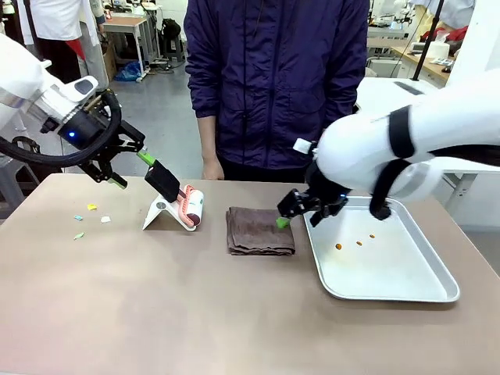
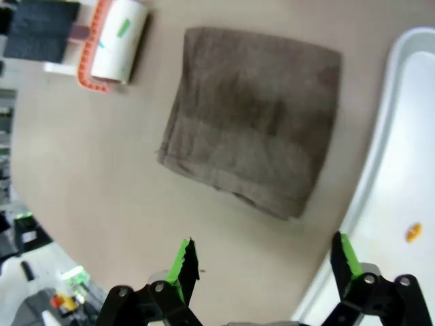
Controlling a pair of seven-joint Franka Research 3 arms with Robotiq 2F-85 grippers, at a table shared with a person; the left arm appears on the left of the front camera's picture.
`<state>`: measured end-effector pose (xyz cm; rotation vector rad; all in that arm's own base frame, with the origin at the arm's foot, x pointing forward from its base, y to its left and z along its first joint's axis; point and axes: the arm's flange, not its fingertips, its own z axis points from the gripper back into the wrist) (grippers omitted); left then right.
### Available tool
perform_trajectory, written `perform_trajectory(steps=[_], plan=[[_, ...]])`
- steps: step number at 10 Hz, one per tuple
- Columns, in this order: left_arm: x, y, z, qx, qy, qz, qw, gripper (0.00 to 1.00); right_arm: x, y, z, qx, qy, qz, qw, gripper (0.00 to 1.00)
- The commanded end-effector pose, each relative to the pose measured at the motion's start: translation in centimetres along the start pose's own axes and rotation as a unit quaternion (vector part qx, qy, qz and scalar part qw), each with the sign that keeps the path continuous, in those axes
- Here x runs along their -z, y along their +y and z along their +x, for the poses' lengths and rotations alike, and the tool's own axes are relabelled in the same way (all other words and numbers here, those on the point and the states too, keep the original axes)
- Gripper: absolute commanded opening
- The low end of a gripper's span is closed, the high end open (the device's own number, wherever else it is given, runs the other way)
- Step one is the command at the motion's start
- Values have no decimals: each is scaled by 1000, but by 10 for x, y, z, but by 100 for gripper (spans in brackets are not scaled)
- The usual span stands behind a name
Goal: Clean the surface of the table.
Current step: Hold the Lint Roller with your left hand and the towel with your right hand.
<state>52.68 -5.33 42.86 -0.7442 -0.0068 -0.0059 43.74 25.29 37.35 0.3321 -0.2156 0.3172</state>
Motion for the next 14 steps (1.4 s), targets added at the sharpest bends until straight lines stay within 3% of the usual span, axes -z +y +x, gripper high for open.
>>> perform_trajectory(steps=[1,2,6,8,14], plan=[[7,-6,23,-41,4,-6,999,100,26,27,38,22,40,-27,999,100],[13,-8,28,-49,-8,4,999,100,41,34,46,34,62,-41,997,100],[36,-7,40,-41,7,7,999,100,76,42,68,74,58,-145,985,100],[40,-5,45,-46,10,1,999,100,89,39,79,55,77,-164,982,100],[45,-2,39,-38,9,-10,999,100,112,16,89,109,77,-189,973,100]])
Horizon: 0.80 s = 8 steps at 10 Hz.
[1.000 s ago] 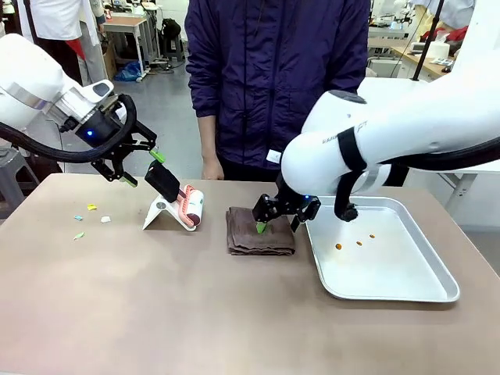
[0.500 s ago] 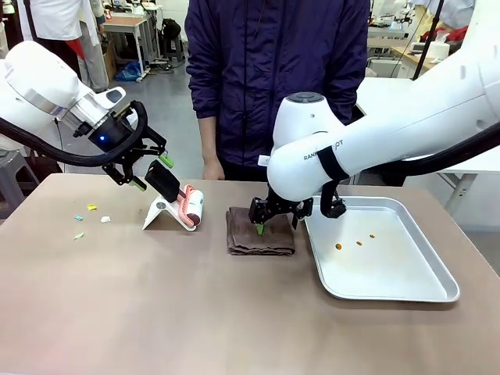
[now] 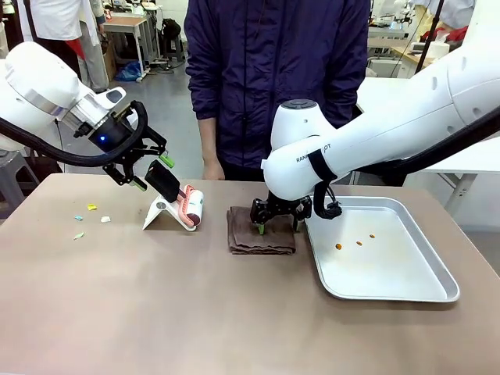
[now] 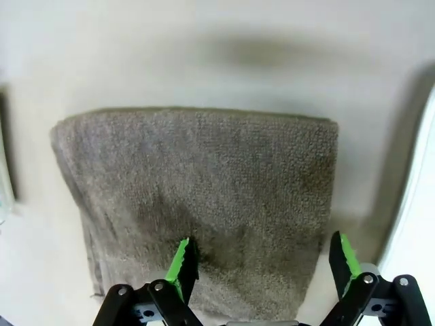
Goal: Clean the surface of the table.
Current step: Hold the Lint Roller with your left hand and the towel with your right hand.
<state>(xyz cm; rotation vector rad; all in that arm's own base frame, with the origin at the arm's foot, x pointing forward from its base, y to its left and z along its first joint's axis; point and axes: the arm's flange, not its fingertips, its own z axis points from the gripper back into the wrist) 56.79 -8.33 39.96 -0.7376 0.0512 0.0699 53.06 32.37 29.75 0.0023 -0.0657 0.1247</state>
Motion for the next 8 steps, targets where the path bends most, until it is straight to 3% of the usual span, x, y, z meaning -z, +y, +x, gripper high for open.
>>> perform_trajectory(steps=[1,6,7,8], plan=[[6,-1,-2,10,-2,-13,1000,100,3,7,2,19,1,-26,999,100],[5,4,-3,11,-3,-9,1000,100,5,5,2,25,7,-1,1000,100],[5,5,-3,14,-4,0,1000,48,4,5,1,30,-1,3,1000,74],[4,6,-3,11,-6,4,1000,40,2,3,0,26,1,26,999,40]])
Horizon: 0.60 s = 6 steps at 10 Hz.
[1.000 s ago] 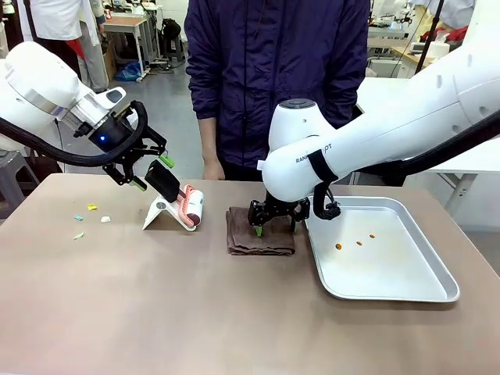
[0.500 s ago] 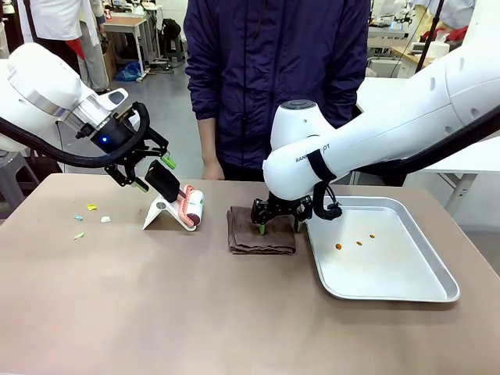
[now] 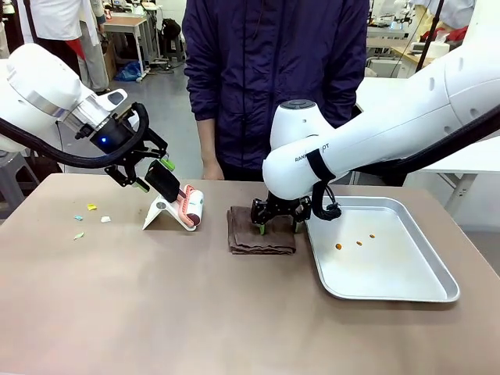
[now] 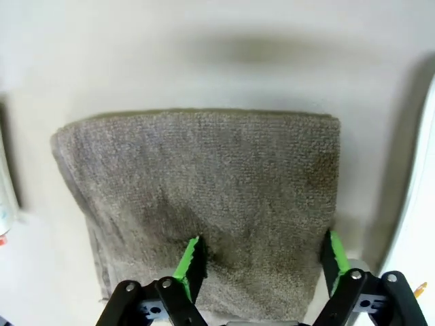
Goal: Clean the surface of the table.
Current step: Hold the Lint Roller with your left hand and the towel with your right hand.
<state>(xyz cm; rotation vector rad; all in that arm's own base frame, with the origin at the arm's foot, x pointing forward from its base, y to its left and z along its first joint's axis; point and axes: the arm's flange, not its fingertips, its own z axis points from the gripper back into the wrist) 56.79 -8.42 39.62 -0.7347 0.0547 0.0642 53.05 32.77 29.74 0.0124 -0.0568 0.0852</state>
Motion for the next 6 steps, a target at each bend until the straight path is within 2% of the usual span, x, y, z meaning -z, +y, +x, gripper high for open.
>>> perform_trajectory(steps=[1,2,3,4,5,6], plan=[[-1,5,-4,11,-14,1,1000,0,0,-2,-1,6,0,34,999,15],[-1,5,-4,11,-20,-1,1000,0,-1,-3,-1,6,2,41,999,0],[-1,6,-4,8,-25,1,1000,0,-1,-3,-1,6,3,43,999,0],[-1,7,-4,5,-24,1,1000,17,-1,-2,-2,3,4,45,999,0],[-2,7,-3,-2,-22,0,1000,7,-1,-3,-2,4,7,48,999,5],[-2,6,-4,0,-23,1,1000,0,-1,-4,-2,5,8,48,999,0]])
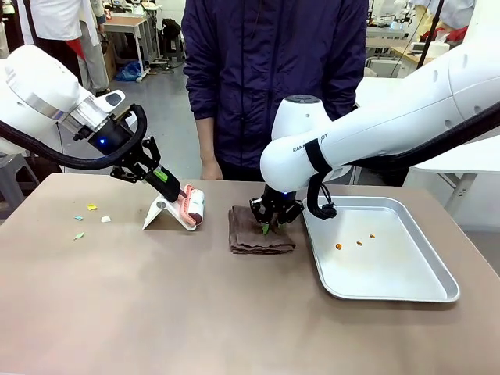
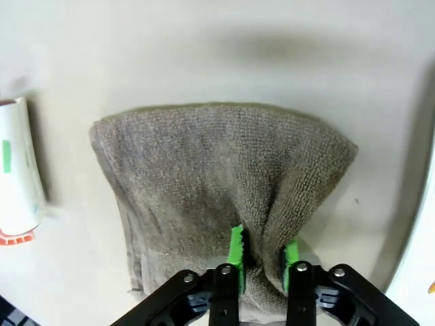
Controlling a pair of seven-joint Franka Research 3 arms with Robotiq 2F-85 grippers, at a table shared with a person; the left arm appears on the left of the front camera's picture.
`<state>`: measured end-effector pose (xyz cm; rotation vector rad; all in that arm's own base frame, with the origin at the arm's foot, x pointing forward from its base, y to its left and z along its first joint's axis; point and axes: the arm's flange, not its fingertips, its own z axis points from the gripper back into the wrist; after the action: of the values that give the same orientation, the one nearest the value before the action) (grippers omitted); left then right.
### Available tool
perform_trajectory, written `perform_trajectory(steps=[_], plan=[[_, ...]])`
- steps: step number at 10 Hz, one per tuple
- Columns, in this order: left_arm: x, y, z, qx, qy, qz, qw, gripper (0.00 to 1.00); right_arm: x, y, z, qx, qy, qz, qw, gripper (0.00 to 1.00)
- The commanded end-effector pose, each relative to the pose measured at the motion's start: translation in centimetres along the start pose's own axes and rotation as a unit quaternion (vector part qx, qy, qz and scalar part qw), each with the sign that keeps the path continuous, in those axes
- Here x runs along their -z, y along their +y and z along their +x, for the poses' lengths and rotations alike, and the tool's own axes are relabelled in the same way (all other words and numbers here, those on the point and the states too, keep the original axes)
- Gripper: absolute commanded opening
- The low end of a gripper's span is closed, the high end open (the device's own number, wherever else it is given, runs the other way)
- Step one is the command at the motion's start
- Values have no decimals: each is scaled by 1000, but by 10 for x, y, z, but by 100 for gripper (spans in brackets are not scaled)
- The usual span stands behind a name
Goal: Clean the surface of the table.
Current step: Hold the Lint Roller with your left hand and the towel with your right hand.
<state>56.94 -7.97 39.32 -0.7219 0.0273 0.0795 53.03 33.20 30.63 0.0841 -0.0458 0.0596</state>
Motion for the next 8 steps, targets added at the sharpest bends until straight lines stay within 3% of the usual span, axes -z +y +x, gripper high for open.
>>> perform_trajectory(steps=[1,8], plan=[[-2,1,-6,2,-8,-6,1000,0,7,-10,-2,-7,4,15,1000,0],[-7,1,-8,2,-22,-25,999,0,6,-17,-2,-2,7,22,1000,0]])
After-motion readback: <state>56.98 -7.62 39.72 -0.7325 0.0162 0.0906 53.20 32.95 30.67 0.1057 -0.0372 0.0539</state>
